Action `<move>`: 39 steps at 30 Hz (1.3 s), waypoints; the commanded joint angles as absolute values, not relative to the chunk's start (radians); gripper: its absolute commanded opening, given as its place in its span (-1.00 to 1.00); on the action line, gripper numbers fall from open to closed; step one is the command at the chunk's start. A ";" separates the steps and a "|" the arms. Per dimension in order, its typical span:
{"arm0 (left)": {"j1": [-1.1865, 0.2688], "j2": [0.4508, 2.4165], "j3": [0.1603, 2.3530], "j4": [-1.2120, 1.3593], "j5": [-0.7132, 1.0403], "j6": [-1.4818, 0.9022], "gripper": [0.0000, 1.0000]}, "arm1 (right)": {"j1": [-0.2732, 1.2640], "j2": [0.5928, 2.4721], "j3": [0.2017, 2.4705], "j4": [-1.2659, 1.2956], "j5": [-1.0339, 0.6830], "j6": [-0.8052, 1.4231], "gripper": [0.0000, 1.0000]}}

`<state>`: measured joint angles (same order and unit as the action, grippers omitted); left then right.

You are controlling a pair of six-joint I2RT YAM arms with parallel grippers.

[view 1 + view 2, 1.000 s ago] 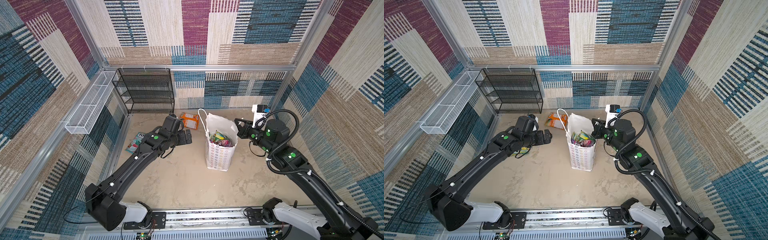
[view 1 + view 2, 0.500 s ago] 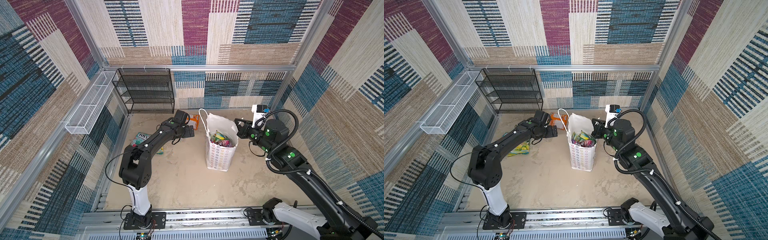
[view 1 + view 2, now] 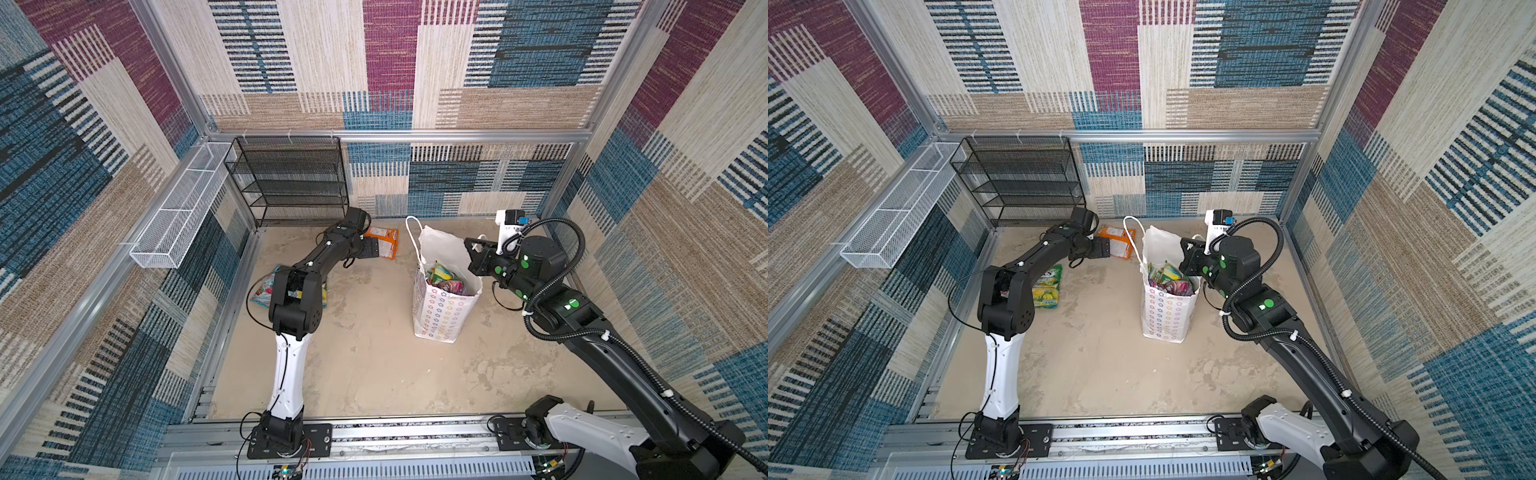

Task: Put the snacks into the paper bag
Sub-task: 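Move the left gripper down to the small orange packet, then close the left gripper on the orange packet's edge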

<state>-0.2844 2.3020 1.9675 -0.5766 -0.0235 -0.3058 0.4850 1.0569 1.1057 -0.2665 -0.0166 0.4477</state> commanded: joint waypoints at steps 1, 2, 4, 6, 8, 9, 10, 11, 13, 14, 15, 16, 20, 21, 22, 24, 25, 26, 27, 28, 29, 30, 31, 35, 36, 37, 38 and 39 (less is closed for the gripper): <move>-0.258 2.350 2.030 -0.602 0.057 -0.264 0.88 | 0.487 1.067 1.103 -0.206 -0.012 0.444 -0.95; -0.248 2.362 2.045 -0.599 0.073 -0.264 0.86 | 0.487 1.070 1.103 -0.207 -0.009 0.443 -0.96; -0.232 2.391 2.079 -0.592 0.109 -0.273 0.84 | 0.487 1.075 1.104 -0.205 -0.009 0.443 -0.96; -0.218 2.415 2.104 -0.579 0.160 -0.282 0.81 | 0.488 1.080 1.104 -0.203 -0.009 0.444 -0.96; -0.211 2.437 2.134 -0.575 0.191 -0.294 0.79 | 0.488 1.084 1.104 -0.201 -0.008 0.443 -0.96; -0.209 2.447 2.145 -0.570 0.204 -0.300 0.78 | 0.487 1.086 1.103 -0.201 -0.008 0.444 -0.96; -0.209 2.459 2.157 -0.566 0.213 -0.305 0.77 | 0.487 1.088 1.103 -0.201 -0.008 0.444 -0.96; -0.209 2.473 2.172 -0.570 0.218 -0.308 0.76 | 0.488 1.090 1.103 -0.201 -0.009 0.444 -0.96; -0.208 2.504 2.212 -0.585 0.239 -0.317 0.74 | 0.487 1.096 1.103 -0.199 -0.008 0.445 -0.96; -0.208 2.517 2.226 -0.589 0.249 -0.319 0.73 | 0.486 1.097 1.103 -0.199 -0.008 0.444 -0.96; -0.209 2.527 2.236 -0.590 0.258 -0.326 0.71 | 0.487 1.098 1.103 -0.199 -0.008 0.443 -0.96; -0.207 2.534 2.241 -0.589 0.265 -0.334 0.70 | 0.486 1.100 1.103 -0.199 -0.007 0.444 -0.96; -0.207 2.546 2.240 -0.582 0.272 -0.350 0.62 | 0.487 1.103 1.104 -0.197 -0.009 0.444 -0.96; -0.207 2.547 2.238 -0.580 0.273 -0.353 0.58 | 0.486 1.104 1.105 -0.197 -0.008 0.444 -0.96; -0.207 2.549 2.237 -0.578 0.278 -0.359 0.55 | 0.487 1.104 1.105 -0.196 -0.009 0.446 -0.96; -0.207 2.553 2.236 -0.576 0.282 -0.371 0.49 | 0.488 1.104 1.104 -0.197 -0.010 0.445 -0.96; -0.207 2.554 2.236 -0.575 0.285 -0.378 0.46 | 0.487 1.104 1.104 -0.198 -0.010 0.445 -0.96; -0.206 2.558 2.236 -0.574 0.287 -0.386 0.42 | 0.486 1.103 1.104 -0.197 -0.011 0.445 -0.96; -0.206 2.560 2.237 -0.572 0.290 -0.396 0.36 | 0.486 1.103 1.104 -0.197 -0.012 0.445 -0.97; -0.204 2.563 2.237 -0.572 0.292 -0.404 0.31 | 0.487 1.103 1.104 -0.198 -0.012 0.445 -0.97; -0.204 2.566 2.236 -0.572 0.294 -0.413 0.25 | 0.487 1.103 1.104 -0.199 -0.011 0.445 -0.96; -0.204 2.567 2.234 -0.571 0.296 -0.421 0.21 | 0.487 1.102 1.105 -0.201 -0.011 0.445 -0.97; -0.203 2.570 2.231 -0.568 0.297 -0.430 0.15 | 0.487 1.103 1.106 -0.201 -0.010 0.445 -0.97; -0.200 2.571 2.205 -0.545 0.318 -0.463 -0.16 | 0.487 1.098 1.104 -0.201 -0.008 0.445 -0.97; -0.199 2.569 2.198 -0.539 0.325 -0.471 -0.25 | 0.487 1.097 1.104 -0.201 -0.010 0.445 -0.97; -0.199 2.570 2.190 -0.533 0.334 -0.484 -0.33 | 0.487 1.098 1.105 -0.201 -0.009 0.445 -0.96; -0.198 2.568 2.182 -0.526 0.347 -0.495 -0.43 | 0.487 1.098 1.104 -0.201 -0.010 0.446 -0.96; -0.198 2.566 2.174 -0.519 0.360 -0.507 -0.56 | 0.487 1.097 1.104 -0.201 -0.010 0.445 -0.97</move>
